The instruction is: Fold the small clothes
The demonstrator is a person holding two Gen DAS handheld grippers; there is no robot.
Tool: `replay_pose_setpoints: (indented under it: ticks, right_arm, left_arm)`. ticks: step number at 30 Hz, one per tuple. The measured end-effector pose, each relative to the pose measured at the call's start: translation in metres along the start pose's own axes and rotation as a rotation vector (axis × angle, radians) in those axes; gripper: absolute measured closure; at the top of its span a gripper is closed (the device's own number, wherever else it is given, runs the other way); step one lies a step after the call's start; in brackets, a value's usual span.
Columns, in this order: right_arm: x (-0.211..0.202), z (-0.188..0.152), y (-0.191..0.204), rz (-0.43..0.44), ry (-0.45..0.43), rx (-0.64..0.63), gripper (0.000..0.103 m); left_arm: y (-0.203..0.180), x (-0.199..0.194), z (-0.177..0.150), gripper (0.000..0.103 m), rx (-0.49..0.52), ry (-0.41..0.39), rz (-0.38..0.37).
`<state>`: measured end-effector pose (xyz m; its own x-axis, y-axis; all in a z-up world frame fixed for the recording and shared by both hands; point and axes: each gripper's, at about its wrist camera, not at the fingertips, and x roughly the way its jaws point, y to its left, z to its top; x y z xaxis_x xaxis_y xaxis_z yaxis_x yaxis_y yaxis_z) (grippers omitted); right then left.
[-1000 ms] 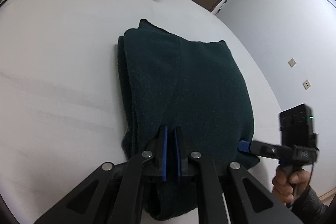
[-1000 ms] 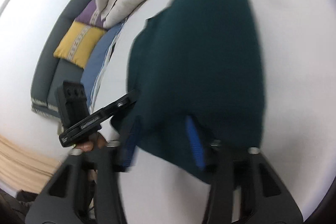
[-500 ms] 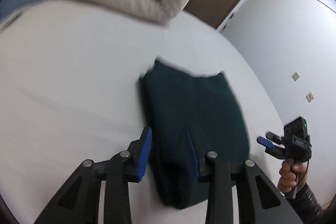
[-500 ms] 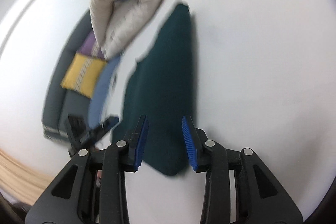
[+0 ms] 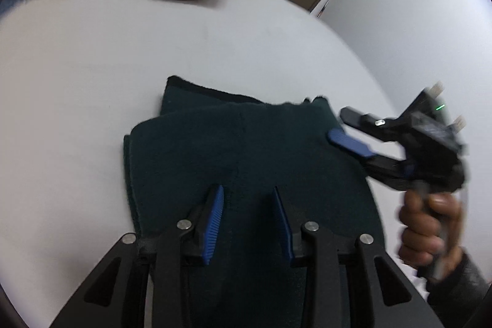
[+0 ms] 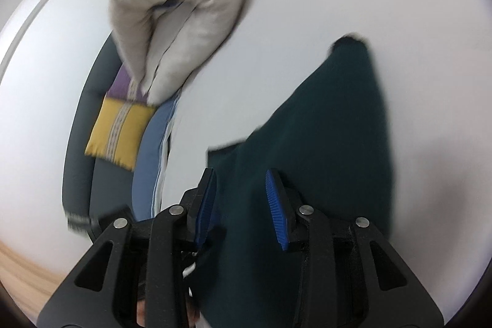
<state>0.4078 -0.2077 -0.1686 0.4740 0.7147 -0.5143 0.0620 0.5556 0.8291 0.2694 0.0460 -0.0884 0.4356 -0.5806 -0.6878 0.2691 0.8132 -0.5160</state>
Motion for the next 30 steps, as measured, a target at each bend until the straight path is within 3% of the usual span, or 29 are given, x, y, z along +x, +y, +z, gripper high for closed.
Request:
replay_pose_setpoints:
  ticks: [5, 8, 11, 13, 18, 20, 22, 26, 28, 29, 30]
  right_arm:
    - [0.004, 0.012, -0.026, 0.035, -0.021, 0.031, 0.071]
    - [-0.005, 0.015, -0.038, 0.043, -0.054, 0.05, 0.071]
    - [-0.031, 0.011, -0.046, 0.019, -0.119, 0.094, 0.071]
    - [-0.052, 0.001, -0.043, 0.061, -0.137, 0.094, 0.068]
    - [-0.07, -0.059, -0.009, 0.301, -0.019, -0.049, 0.065]
    - [-0.059, -0.082, -0.007, 0.278, 0.063, -0.098, 0.059]
    - [-0.044, -0.103, -0.019, 0.231, 0.145, -0.111, 0.061]
    - [-0.056, -0.108, -0.037, 0.256, 0.139, -0.052, 0.065]
    - [-0.072, -0.101, -0.032, 0.22, 0.095, -0.088, 0.057]
    - [-0.08, -0.095, -0.032, 0.198, 0.068, -0.085, 0.045]
    - [-0.09, -0.09, -0.036, 0.179, 0.041, -0.07, 0.035]
  left_arm:
    - [0.028, -0.006, -0.011, 0.084, -0.056, -0.03, -0.109]
    - [0.047, -0.005, -0.013, 0.093, -0.141, -0.036, -0.181]
    - [0.054, -0.006, -0.013, 0.095, -0.179, -0.035, -0.213]
    - [0.052, -0.013, -0.017, 0.095, -0.184, -0.043, -0.199]
    - [0.046, -0.036, -0.03, 0.075, -0.184, -0.08, -0.205]
    - [0.047, -0.041, -0.036, 0.075, -0.174, -0.076, -0.197]
    - [0.05, -0.043, -0.041, 0.076, -0.185, -0.076, -0.201]
    - [0.053, -0.06, -0.046, 0.073, -0.181, -0.091, -0.174]
    - [0.056, -0.075, -0.049, 0.053, -0.177, -0.123, -0.141]
    - [0.06, -0.079, -0.049, 0.038, -0.188, -0.137, -0.128]
    - [0.066, -0.082, -0.05, 0.035, -0.208, -0.148, -0.122]
